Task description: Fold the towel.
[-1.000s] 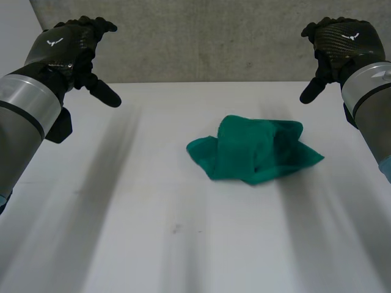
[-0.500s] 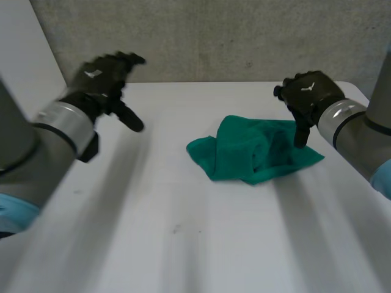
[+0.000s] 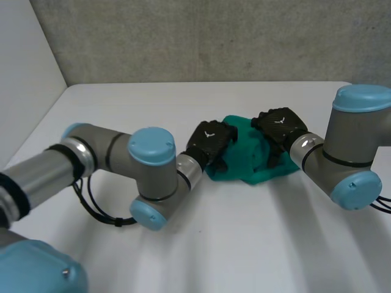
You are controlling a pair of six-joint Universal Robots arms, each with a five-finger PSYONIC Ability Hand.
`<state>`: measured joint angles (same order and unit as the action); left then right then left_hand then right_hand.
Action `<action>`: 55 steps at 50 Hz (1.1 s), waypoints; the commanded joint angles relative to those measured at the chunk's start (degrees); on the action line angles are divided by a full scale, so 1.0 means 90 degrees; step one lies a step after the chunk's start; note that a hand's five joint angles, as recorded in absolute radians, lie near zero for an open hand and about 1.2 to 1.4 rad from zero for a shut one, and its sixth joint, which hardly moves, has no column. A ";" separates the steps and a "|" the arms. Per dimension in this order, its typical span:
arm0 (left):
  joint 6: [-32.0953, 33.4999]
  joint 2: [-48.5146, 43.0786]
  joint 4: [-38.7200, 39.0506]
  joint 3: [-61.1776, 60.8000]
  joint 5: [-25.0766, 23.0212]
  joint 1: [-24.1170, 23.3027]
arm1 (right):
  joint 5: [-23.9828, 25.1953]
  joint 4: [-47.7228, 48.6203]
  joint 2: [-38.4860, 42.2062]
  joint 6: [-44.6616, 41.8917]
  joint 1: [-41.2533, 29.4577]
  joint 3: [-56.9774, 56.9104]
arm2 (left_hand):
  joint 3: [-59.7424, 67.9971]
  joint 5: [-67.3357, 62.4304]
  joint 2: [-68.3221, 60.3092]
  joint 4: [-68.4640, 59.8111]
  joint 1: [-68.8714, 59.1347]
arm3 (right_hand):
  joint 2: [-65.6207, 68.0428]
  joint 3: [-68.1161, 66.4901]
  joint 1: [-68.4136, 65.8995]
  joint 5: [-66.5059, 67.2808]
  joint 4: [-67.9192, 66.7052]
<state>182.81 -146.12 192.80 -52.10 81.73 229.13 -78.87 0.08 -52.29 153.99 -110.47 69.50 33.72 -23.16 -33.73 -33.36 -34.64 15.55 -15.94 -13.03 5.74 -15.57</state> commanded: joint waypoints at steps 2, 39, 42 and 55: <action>-0.0010 -0.0239 -0.0006 0.0301 0.0255 -0.0087 | -0.0006 0.0108 0.0234 0.0556 -0.0001 -0.0086 | 0.5142 -0.5204 -0.5141 -0.5182 -0.5040 | 0.7142 -0.7098 -0.7422 0.7121 -0.7139; 0.2363 0.4605 -0.0348 -0.5071 0.1388 -0.0410 | 0.0414 -0.2119 -0.1338 0.0770 -0.0470 -0.0115 | -0.0890 0.0827 0.0891 0.0850 0.0991 | 0.0814 -0.0770 -0.1094 0.0792 -0.0811; 0.2344 0.4605 -0.0329 -0.4857 0.1398 -0.0206 | 0.0375 -0.1952 -0.1280 0.0820 -0.0479 -0.0232 | -0.1320 0.1257 0.1320 0.1279 0.1421 | 0.0571 -0.0527 -0.0851 0.0550 -0.0568; 0.1817 0.3424 -0.0406 -0.3333 0.1369 0.0645 | 0.0463 -0.1903 0.0350 0.0918 -0.0479 -0.1794 | -0.2294 0.2232 0.2295 0.2254 0.2396 | 0.0477 -0.0433 -0.0757 0.0456 -0.0474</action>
<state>202.37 -108.22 190.06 -88.60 94.25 232.58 -75.34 -16.59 -57.86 162.25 -114.74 61.67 15.20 -4.09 -14.67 -14.78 -15.58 21.94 -20.81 -18.47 10.23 -20.19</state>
